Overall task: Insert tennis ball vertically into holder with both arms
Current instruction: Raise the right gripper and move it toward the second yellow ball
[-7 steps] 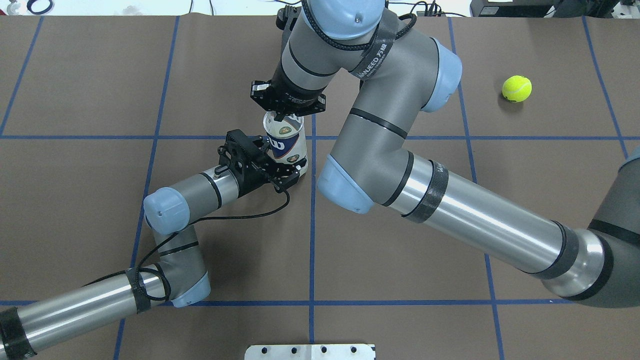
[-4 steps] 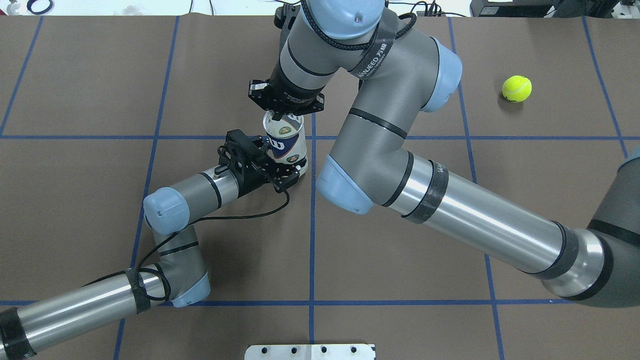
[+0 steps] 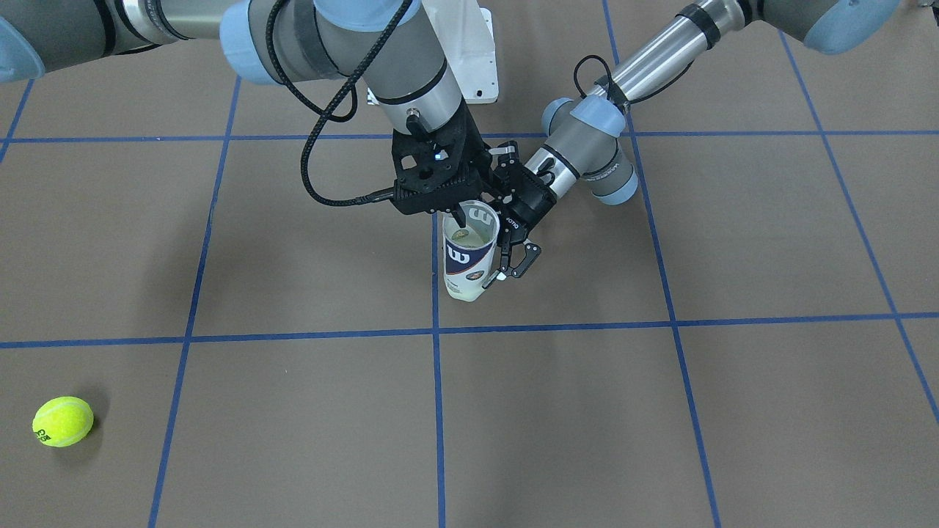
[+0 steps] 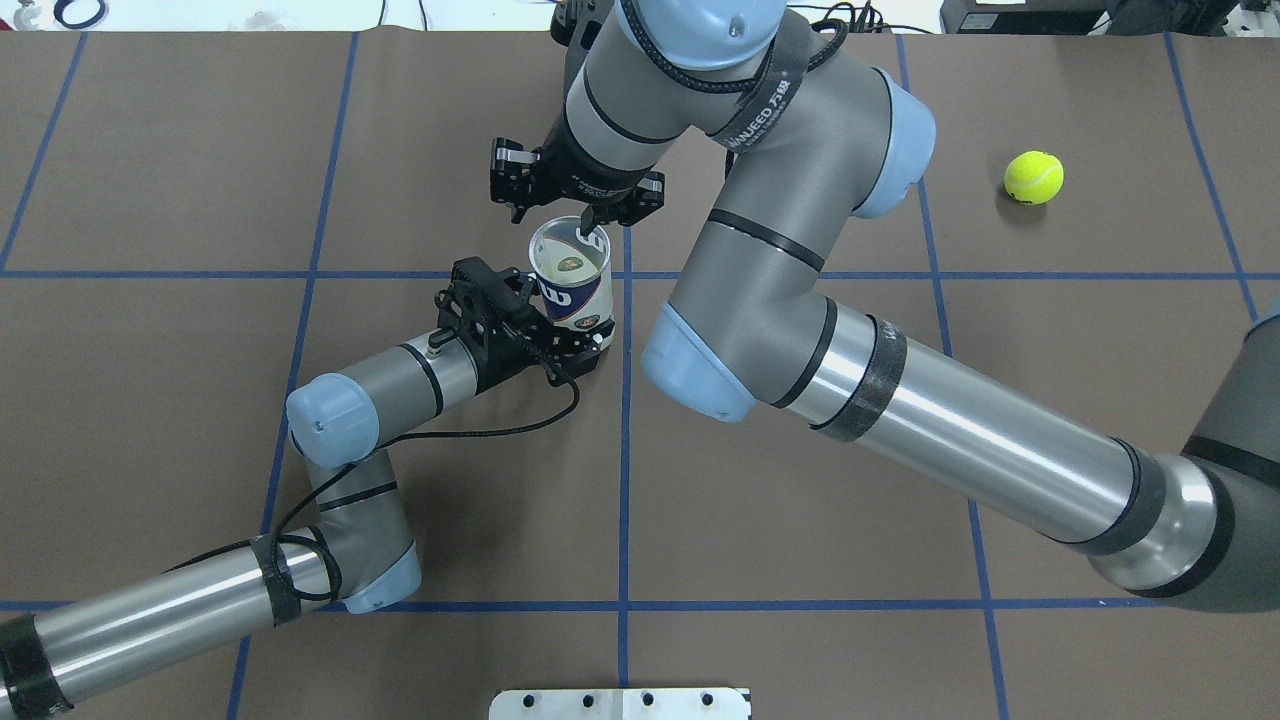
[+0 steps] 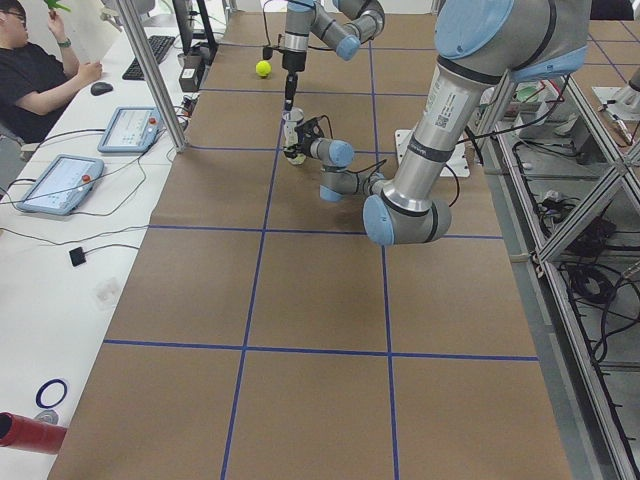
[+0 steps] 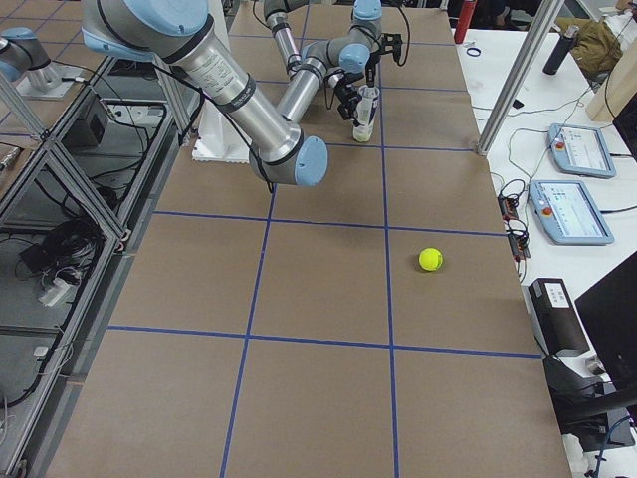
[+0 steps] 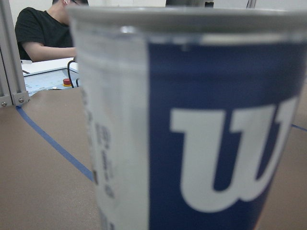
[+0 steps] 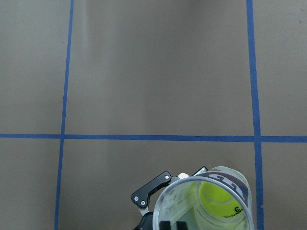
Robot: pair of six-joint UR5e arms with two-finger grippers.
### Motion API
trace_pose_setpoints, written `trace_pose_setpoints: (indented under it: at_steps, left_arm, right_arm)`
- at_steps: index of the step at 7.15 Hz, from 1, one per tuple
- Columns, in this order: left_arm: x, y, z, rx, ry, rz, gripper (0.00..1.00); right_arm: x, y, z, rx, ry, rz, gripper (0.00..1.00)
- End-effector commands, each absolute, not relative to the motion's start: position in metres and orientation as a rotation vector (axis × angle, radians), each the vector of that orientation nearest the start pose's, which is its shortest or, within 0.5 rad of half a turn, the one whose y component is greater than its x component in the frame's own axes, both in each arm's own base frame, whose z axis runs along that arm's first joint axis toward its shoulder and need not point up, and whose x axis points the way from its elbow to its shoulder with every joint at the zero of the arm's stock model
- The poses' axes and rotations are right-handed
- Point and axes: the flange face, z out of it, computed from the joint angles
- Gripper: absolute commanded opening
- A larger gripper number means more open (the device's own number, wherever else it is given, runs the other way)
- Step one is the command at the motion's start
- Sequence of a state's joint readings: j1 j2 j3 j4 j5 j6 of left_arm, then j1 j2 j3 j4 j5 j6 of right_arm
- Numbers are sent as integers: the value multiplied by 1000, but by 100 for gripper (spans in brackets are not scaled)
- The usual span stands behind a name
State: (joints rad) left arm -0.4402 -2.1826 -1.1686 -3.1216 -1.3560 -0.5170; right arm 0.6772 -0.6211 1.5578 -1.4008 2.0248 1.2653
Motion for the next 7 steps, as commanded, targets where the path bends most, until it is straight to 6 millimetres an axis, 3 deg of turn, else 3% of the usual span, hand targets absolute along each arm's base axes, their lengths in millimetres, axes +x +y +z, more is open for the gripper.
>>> trace_pose_setpoints:
  at_steps: [1,2,3,5,6,7]
  left_arm:
    - [571,-440,312,1308,1183,258,99]
    - [571,-440,312,1308,1183,258,99]
    - [571,-441,312,1309,1182,257,99]
    - [570,-442,311,1311,1182,255,99]
    - [570,-442,313,1310,1181,255,99]
    - [569,-441,312,1311,1182,255,99]
  right_arm:
    - [-476,-517,49,167,-1146,95,100]
    - [-455,-528,63,175,-1141,118,100]
    - [-429,-543,90,201,-1111,133,100]
    - [-351,-596,177,263,-993,111,100]
    - [-310,-620,212,266,-890,44,100]
    - [-283,-633,243,280,-789,-57,100]
